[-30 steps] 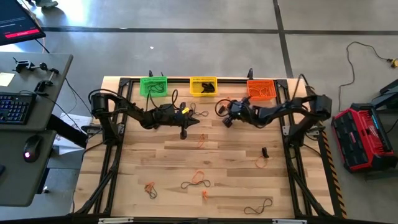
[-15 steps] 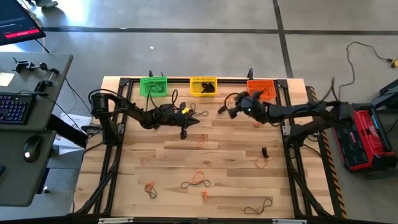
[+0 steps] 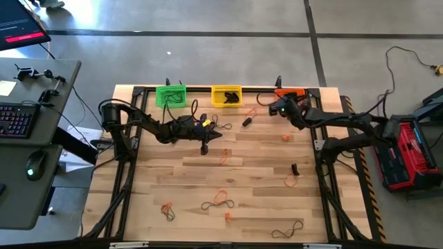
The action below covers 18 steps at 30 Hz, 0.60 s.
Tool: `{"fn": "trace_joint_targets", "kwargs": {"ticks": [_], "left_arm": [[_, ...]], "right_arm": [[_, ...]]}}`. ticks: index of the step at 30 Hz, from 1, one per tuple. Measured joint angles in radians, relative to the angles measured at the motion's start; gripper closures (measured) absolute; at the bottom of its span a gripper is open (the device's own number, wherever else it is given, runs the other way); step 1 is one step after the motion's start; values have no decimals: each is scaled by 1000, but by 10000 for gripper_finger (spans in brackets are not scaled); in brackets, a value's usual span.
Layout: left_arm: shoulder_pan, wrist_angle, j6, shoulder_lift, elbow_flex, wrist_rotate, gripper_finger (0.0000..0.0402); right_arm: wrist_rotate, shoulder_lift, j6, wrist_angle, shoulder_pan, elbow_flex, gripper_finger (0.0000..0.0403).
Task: Sort rubber bands into baskets
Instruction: Put the orange rubber band into the orange bin
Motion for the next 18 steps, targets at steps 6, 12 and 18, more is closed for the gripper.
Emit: {"fn": "trace_joint_targets", "kwargs": {"ticks": [6, 12, 18], "left_arm": [[0, 0, 0, 0, 0, 0, 402], [0, 0, 0, 0, 0, 0, 402], [0, 0, 0, 0, 0, 0, 402]], "right_arm": [[-42, 0, 32, -14, -97, 0, 403], [-91, 31, 49, -6, -156, 0, 403], [-145, 120, 68, 39, -194, 0, 403]]}}
